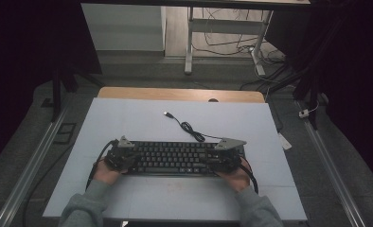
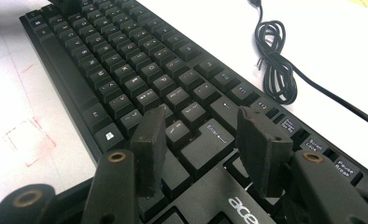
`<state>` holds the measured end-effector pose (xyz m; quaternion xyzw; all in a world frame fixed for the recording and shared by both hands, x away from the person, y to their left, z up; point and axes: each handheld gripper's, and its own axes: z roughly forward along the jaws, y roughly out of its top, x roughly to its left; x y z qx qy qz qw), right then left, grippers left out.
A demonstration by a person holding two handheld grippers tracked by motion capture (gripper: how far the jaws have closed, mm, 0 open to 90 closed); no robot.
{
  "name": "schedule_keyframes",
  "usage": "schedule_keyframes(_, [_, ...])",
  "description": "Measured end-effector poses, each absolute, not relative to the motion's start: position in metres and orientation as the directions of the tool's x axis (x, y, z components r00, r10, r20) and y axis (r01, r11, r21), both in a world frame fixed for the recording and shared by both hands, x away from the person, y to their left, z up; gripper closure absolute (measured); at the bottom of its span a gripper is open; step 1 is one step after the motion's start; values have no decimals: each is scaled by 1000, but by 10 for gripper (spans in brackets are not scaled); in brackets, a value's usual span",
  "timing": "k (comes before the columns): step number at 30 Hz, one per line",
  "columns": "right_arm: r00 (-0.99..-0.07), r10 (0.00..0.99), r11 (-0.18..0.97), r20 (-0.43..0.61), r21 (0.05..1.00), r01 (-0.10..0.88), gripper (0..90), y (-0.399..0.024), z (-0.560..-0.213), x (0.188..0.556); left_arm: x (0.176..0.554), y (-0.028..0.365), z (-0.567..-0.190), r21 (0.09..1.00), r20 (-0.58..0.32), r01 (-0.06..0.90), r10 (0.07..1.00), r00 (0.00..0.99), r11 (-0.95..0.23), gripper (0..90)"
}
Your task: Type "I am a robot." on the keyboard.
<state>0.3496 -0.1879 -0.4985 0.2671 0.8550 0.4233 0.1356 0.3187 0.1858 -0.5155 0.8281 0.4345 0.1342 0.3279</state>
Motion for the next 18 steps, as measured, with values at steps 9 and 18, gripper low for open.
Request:
schedule_keyframes(9, [-820, 573, 497, -5, 797, 343, 528, -188, -499, 350, 312, 197, -497, 766, -132, 572, 799, 587, -294, 772])
schedule_keyframes(18, [-822, 570, 500, -5, 795, 342, 527, -188, -499, 350, 311, 201, -492, 787, -168, 568, 802, 573, -241, 493])
